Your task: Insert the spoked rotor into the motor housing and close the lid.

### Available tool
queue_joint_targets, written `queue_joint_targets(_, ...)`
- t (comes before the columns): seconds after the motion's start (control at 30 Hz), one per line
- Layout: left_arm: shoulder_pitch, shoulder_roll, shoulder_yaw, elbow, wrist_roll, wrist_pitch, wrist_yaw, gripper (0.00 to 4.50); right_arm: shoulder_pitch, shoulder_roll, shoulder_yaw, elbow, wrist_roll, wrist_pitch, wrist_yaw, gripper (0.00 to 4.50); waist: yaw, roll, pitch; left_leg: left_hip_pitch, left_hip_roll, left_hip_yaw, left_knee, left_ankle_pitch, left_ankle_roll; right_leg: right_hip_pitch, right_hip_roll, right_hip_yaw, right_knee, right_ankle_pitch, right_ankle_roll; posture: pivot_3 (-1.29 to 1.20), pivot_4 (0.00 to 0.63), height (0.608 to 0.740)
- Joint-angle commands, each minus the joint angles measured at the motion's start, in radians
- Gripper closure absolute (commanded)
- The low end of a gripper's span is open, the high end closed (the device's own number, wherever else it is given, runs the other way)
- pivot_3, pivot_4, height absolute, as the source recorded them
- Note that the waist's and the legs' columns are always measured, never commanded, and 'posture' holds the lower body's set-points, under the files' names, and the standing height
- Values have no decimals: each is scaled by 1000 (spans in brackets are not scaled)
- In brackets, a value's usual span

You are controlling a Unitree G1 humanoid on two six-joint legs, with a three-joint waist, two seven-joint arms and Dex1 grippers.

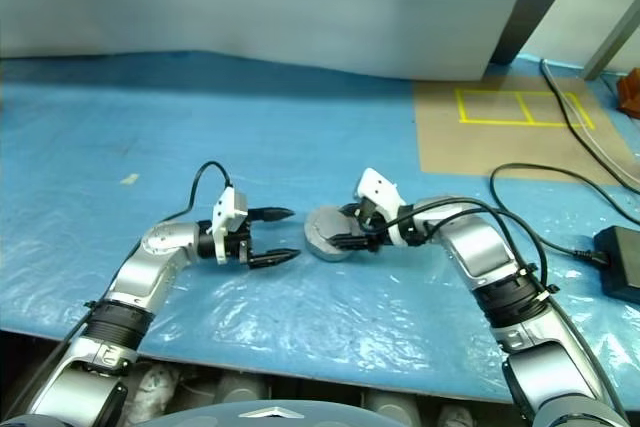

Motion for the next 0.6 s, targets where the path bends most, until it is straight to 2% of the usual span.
queue_joint_targets(0.03, -3, 1, 8, -36, -15, 2, -1, 0, 73, -74, 57, 108, -124, -24, -28, 1518, 6, 0, 0, -1, 0, 0, 0, 2, -3, 0, 0, -1, -1, 0, 0, 0, 150, 740)
queue_joint_targets(0.3, -5, 2, 10, -42, -21, 12, -6, 0, 75, -30, 63, 148, -146, -61, -119, 1518, 11, 0, 0, 1, 1, 0, -1, 1, -2, 5, 0, -2, -1, 0, 1, 0, 150, 740)
queue_joint_targets(0.47, -5, 3, 13, -46, -23, 17, -5, 0, 97, -43, 91, 141, -179, -101, -131, 1518, 11, 0, 0, 8, 0, 0, -1, -1, 2, 9, 0, -1, -2, -4, 7, 0, 150, 740)
queue_joint_targets(0.6, -25, -4, 33, -31, -27, 11, 15, 0, 99, -38, 72, 122, -135, -72, -111, 1518, 11, 0, 0, 10, 0, 0, -3, -1, 2, 11, 0, -1, -3, -4, 7, 0, 150, 740)
